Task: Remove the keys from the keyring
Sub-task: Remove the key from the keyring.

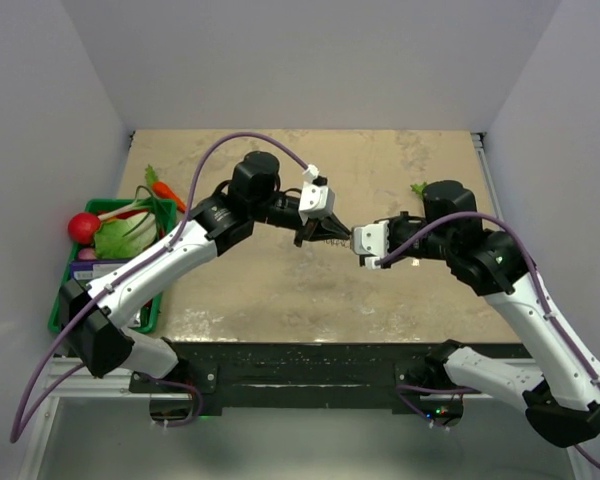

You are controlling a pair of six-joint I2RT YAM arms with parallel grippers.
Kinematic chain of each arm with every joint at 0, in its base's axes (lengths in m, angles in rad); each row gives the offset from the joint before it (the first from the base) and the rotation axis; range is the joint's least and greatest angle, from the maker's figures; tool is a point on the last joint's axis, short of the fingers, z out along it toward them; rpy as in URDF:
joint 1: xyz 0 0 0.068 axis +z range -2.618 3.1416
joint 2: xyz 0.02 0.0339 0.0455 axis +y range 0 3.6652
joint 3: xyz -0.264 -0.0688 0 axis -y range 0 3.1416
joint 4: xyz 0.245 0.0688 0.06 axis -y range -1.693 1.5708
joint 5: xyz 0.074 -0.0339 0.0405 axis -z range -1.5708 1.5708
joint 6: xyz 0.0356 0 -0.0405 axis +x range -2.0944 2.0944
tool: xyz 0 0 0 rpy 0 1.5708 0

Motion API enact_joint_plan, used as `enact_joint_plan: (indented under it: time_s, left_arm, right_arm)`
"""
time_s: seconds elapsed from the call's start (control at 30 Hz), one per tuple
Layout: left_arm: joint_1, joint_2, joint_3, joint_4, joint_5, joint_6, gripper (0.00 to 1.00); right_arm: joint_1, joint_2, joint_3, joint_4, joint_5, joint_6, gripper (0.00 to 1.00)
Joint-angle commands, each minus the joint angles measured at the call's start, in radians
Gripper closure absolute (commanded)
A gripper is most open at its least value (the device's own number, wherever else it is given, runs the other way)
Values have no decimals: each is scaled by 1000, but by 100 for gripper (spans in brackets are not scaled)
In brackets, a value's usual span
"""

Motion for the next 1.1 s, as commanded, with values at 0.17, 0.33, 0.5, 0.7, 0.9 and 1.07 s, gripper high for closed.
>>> enact_joint_plan:
  time_s: [0.17,0.33,0.5,0.7,0.9,1.07]
  left_arm:
    - [-13,-11,-31,104,-98,-150,100]
    - [-13,17,-38,149,-210,-271,100]
    - [-18,44,-38,169,-359,-388,100]
    - [-33,101,-22,144,-532,-460,100]
    - [-58,155,21,83,-720,-476,100]
    - [-79,189,64,28,-897,-485,100]
  right_arm:
    - [13,-24,-21,168,278,45,100]
    - [32,-23,-53,214,390,48,100]
    - [70,-7,-111,297,515,60,100]
    - [136,57,-176,423,688,83,100]
    - [190,86,-211,509,810,50,100]
    - [231,111,-251,535,905,-8,100]
